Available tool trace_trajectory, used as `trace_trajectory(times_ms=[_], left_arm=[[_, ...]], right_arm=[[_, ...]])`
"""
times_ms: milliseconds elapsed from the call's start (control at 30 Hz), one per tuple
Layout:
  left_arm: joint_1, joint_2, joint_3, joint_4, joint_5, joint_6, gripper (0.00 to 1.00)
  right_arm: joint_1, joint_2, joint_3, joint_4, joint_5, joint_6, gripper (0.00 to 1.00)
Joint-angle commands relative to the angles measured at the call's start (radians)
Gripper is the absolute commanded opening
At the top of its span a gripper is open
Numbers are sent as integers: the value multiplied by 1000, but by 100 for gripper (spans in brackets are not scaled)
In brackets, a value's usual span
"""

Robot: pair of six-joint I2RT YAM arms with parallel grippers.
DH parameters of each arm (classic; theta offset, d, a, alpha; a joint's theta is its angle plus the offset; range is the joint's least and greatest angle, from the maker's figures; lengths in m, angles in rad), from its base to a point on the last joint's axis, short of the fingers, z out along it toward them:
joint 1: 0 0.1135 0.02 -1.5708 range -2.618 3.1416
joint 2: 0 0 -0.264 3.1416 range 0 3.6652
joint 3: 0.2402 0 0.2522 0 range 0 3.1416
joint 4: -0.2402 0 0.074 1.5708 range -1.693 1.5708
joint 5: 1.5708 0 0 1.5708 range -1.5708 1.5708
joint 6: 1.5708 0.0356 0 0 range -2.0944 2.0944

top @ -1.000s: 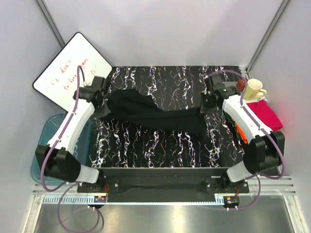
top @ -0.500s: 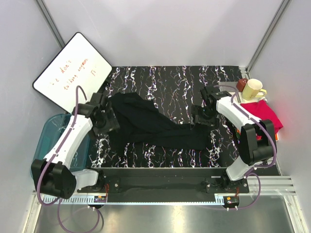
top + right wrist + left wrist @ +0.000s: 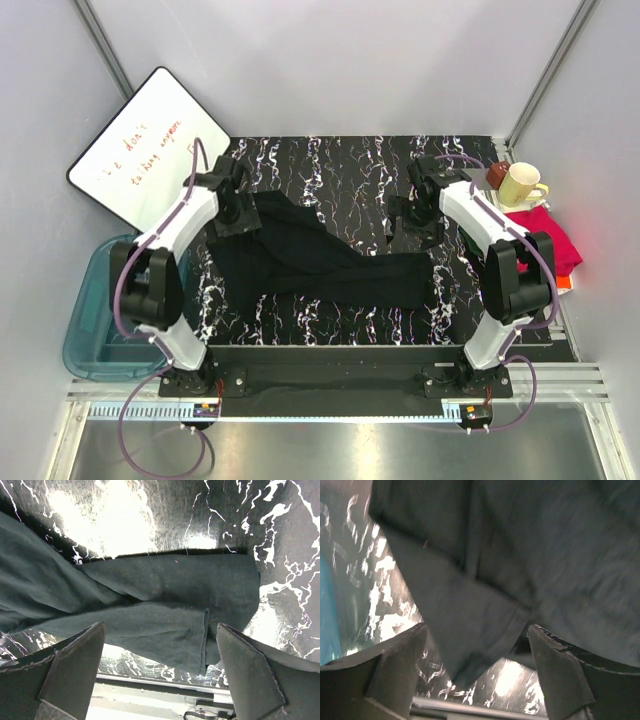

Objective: Fold and stack the t-shirts
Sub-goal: Flatten out the tshirt

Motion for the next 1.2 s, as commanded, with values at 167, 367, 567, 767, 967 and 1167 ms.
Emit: trace_trajectory(times_ms=[167, 367, 567, 767, 967, 1167], left_arm=[[-1, 104, 135, 53, 49, 33, 70], [-27, -2, -9, 73, 51, 41, 67], [-26, 5, -10, 110, 5, 40, 87], [-26, 168, 250, 101, 17, 64, 86], [-18, 350, 520, 53, 6, 92, 85], [-7, 499, 716, -7, 14, 98, 84]], right_arm=[[-3, -7, 38, -3, -24, -12, 100], [-4, 6, 25, 5, -24, -13, 100], [-4, 41, 50, 22, -54, -20, 100], [-4, 58, 65, 22, -41, -30, 100], [-4, 65, 64, 28, -14, -27, 100], [-7, 85, 97, 21, 14, -26, 100]])
